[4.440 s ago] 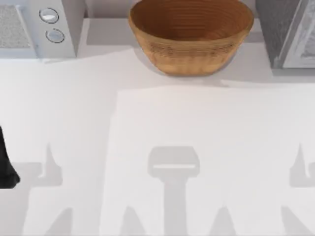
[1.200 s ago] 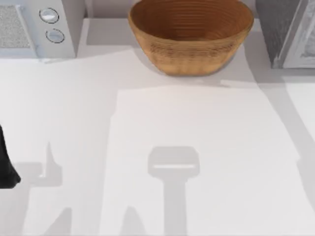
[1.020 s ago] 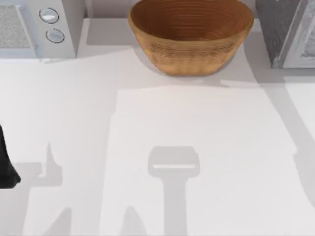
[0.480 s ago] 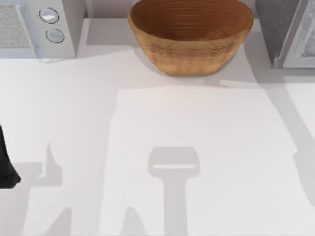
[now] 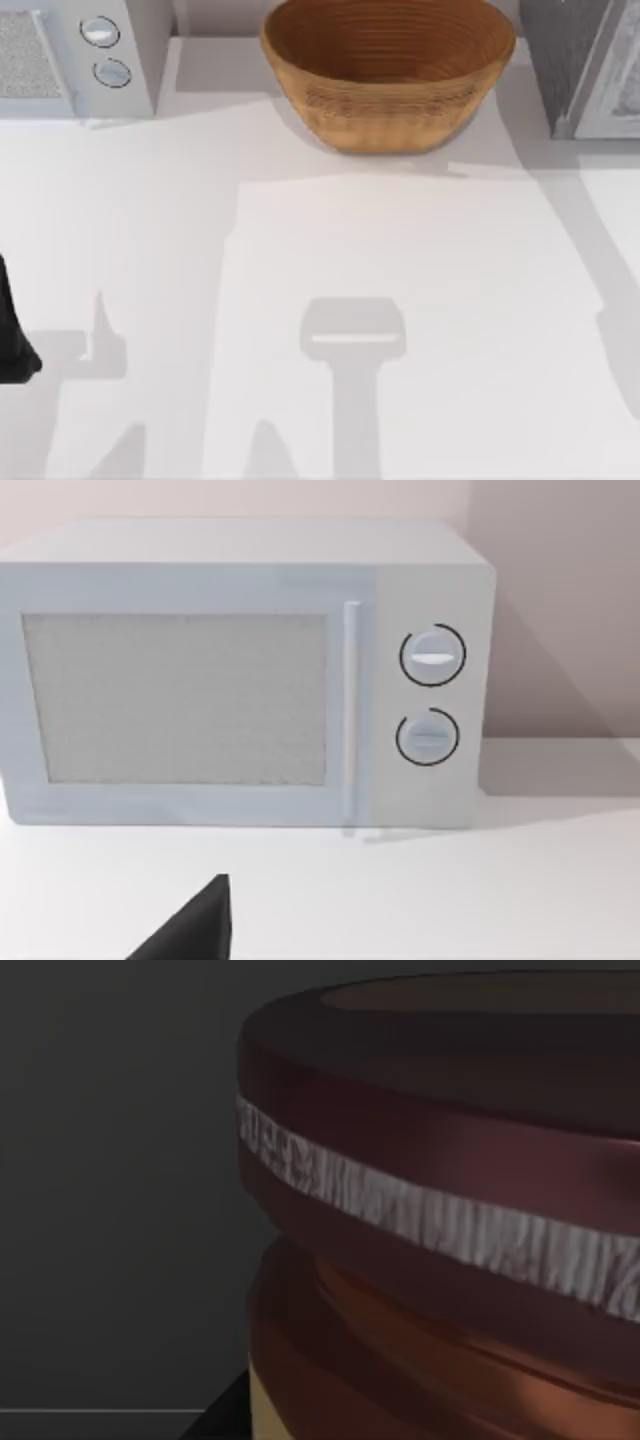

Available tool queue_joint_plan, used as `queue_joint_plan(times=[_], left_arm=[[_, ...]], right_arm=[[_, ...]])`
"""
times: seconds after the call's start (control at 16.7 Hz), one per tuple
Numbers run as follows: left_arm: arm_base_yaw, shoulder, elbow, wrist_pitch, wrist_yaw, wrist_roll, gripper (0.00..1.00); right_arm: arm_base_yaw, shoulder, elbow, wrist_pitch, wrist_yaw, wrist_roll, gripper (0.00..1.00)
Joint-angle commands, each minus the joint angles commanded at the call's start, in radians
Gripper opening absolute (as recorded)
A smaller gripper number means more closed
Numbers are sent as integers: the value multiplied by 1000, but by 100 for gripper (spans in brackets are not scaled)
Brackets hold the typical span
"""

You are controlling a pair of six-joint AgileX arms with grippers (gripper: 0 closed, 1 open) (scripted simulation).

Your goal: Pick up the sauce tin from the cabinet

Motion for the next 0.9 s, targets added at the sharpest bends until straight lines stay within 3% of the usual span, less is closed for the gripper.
queue_joint_plan(times=[0.6, 0.9], left_arm=[[0, 0, 0, 0, 0, 0, 100], [0, 0, 0, 0, 0, 0, 100]], right_arm=[[4, -3, 0, -3, 1, 2, 0], [93, -145, -11, -135, 93, -2, 0]])
